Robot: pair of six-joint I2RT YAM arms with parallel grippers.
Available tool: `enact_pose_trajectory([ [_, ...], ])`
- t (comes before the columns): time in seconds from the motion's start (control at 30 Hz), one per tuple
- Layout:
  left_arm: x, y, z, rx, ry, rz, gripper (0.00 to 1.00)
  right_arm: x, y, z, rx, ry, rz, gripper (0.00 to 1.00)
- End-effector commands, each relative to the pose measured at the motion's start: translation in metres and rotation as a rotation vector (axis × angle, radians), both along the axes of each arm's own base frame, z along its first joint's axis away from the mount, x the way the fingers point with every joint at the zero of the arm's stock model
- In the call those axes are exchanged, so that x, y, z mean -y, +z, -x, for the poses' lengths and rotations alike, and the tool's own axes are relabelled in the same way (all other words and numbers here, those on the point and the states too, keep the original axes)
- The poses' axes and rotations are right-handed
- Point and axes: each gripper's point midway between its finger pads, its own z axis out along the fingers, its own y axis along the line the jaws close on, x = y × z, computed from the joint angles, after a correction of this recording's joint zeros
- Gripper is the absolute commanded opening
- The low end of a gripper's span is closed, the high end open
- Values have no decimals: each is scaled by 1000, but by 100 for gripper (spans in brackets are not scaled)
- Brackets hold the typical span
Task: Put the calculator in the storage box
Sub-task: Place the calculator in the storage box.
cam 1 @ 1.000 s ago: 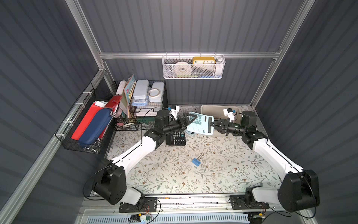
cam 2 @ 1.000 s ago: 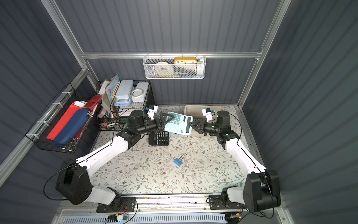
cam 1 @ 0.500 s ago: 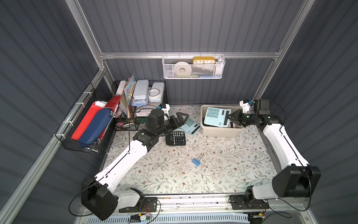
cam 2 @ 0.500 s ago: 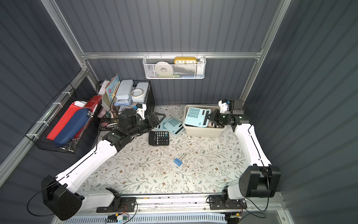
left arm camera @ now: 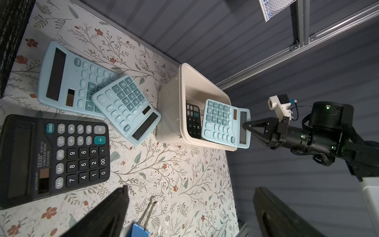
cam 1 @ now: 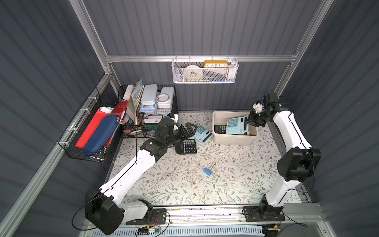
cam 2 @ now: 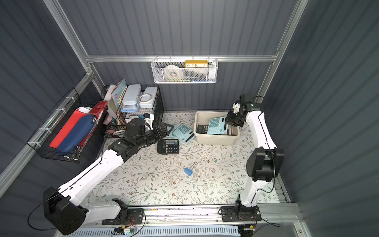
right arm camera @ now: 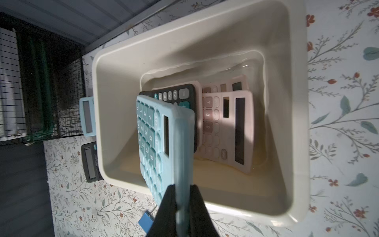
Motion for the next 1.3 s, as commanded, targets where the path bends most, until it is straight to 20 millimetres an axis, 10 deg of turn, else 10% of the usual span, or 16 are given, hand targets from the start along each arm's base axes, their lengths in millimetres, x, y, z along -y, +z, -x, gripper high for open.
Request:
enact_pose_trajectory([
  [0.0,-4,-3,3,18,-2,-24,99,12,1,-4,-17,23,71,0],
  [0.43,-5,-24,4,-9,-2,-54,99,38,-35,-36,-84,28,224,0],
  [0.8,-3,-44,3,-51,-7,-69,99,67,-58,-43,-148,-17,375,20],
  [1.27,-31,-99,5,-198,100,-239,99,68,-19,-41,-80,-67,380,42],
])
